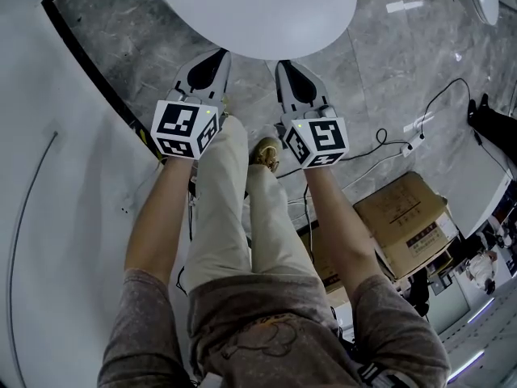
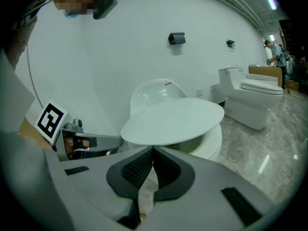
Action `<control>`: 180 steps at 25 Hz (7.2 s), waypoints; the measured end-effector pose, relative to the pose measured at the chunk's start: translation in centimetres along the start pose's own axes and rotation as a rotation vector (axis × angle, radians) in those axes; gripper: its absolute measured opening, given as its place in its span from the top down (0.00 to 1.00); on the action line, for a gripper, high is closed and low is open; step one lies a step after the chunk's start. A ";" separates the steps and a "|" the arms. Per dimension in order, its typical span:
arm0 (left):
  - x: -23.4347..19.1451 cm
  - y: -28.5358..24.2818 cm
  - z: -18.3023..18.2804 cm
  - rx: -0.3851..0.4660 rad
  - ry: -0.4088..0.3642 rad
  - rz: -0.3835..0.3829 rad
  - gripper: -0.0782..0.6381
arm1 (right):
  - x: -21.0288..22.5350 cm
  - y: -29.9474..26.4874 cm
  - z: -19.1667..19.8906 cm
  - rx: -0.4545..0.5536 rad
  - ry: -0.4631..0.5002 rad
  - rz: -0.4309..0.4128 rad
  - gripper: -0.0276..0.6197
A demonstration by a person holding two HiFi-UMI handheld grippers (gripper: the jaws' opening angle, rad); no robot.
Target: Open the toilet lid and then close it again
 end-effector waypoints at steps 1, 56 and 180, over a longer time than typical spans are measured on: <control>0.1 0.4 -0.8 0.001 0.004 0.001 0.88 | -0.5 0.4 -0.9 0.004 0.005 -0.006 0.92; -20.4 5.1 -38.9 0.071 0.198 -0.202 0.88 | -21.5 -14.8 -46.3 -0.033 0.229 -0.267 0.92; -1.2 -1.7 -1.6 -0.374 0.166 0.012 0.67 | 1.3 -3.7 -2.9 -0.521 0.091 -0.046 0.92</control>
Point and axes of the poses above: the fingertips, and each gripper's own axes: y backward along the fingers, x to its right, z out of its underside, the point moved 5 cm from there along y, backward along the fingers, and after that the axes turned 13 degrees about -y, right-handed, at the moved point
